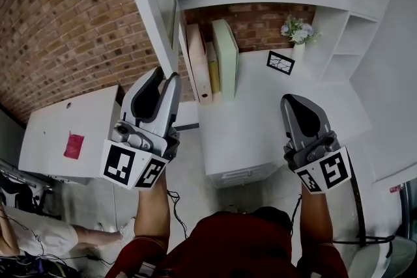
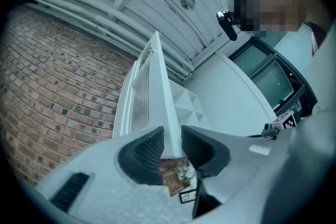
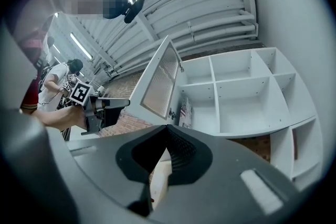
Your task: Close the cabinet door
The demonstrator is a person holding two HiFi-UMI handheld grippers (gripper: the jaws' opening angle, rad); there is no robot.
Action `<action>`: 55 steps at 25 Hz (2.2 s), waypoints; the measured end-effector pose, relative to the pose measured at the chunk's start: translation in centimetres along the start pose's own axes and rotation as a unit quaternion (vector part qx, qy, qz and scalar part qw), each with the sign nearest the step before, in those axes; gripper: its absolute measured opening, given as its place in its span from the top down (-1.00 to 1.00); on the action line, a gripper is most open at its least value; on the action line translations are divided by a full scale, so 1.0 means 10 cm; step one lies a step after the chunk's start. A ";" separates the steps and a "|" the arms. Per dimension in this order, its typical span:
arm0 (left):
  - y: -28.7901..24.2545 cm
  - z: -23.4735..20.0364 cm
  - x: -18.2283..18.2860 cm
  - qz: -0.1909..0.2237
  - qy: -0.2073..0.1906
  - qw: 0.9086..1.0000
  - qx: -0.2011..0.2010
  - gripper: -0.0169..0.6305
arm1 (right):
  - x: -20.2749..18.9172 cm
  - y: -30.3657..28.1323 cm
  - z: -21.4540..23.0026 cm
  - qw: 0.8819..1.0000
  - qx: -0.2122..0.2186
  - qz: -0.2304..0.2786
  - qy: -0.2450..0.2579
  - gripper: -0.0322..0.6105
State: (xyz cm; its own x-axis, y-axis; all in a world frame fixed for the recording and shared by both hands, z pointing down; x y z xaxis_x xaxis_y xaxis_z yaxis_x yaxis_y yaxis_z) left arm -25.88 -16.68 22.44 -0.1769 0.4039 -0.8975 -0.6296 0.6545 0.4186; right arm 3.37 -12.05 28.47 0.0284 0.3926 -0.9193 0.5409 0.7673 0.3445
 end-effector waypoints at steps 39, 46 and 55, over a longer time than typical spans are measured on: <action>-1.89 1.15 -0.61 -0.035 -0.077 0.989 0.119 0.46 | -0.38 -0.02 2.43 0.994 0.091 0.042 -0.049 0.86; -2.38 1.17 -0.81 -0.064 -0.100 0.979 0.164 0.42 | -0.41 0.09 2.78 0.990 0.120 0.044 -0.055 0.86; -2.79 1.10 -1.01 -0.070 -0.100 0.976 0.178 0.36 | -0.48 0.09 2.92 0.990 0.118 0.046 -0.055 0.86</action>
State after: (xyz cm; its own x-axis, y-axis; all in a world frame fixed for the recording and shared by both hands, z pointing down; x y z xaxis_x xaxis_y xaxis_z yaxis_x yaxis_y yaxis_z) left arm 1.75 -32.01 21.34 0.0659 0.3886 -0.9191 -0.3281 0.8783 0.3478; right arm 28.29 -28.05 27.59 0.1717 0.3874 -0.9058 0.7131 0.5855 0.3856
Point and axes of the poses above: the fingertips, and each gripper's own axes: y backward along the fingers, z to its right, x out of its top, the point moved 8 cm from there along y, backward along the fingers, and after that the axes turned 1 degree about x, right-handed, at the moved point
